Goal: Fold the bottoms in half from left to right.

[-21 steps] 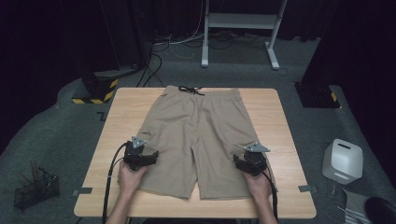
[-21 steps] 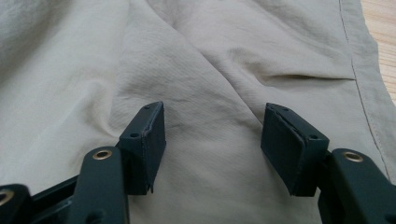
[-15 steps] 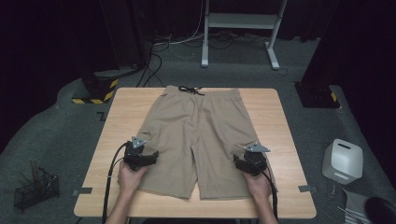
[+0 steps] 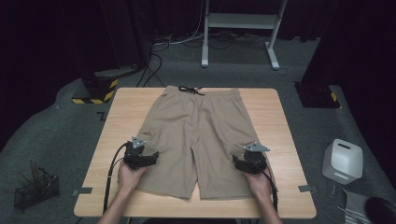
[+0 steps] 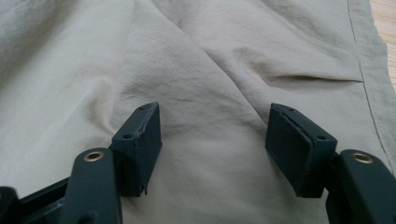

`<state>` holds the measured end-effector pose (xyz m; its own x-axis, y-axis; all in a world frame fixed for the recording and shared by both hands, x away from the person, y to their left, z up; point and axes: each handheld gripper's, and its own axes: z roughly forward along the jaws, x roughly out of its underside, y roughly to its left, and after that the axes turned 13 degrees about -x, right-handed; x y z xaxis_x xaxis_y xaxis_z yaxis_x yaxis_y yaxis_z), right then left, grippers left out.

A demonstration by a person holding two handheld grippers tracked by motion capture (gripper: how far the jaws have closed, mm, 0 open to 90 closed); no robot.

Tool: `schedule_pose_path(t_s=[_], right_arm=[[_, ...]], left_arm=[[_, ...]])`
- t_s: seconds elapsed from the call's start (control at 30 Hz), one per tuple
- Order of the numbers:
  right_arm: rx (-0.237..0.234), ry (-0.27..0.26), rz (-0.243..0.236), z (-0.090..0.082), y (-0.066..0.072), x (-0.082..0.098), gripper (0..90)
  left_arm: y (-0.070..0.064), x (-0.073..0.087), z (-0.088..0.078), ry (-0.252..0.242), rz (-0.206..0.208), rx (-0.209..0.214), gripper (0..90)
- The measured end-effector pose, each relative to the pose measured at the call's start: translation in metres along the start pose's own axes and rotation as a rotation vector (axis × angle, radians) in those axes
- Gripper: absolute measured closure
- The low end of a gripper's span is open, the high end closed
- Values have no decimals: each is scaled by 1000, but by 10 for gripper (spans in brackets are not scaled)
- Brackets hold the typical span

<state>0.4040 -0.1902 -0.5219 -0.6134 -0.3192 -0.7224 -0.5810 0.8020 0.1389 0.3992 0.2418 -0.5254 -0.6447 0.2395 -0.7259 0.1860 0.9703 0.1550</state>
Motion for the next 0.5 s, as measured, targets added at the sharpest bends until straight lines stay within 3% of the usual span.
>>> schedule_pose_path(t_s=[0.13,0.27,0.37,0.5], right_arm=[[-10,-6,14,-1,0,-1,385],[-15,-36,9,-5,1,-2,386],[-26,-61,13,-9,0,-6,381],[-37,-70,21,-9,-3,-11,369]], left_arm=[[2,-1,-2,4,-14,25,254],[2,-5,-5,-29,-5,38,285],[4,-11,-5,-49,-26,87,288],[9,-10,-4,-38,-40,84,279]])
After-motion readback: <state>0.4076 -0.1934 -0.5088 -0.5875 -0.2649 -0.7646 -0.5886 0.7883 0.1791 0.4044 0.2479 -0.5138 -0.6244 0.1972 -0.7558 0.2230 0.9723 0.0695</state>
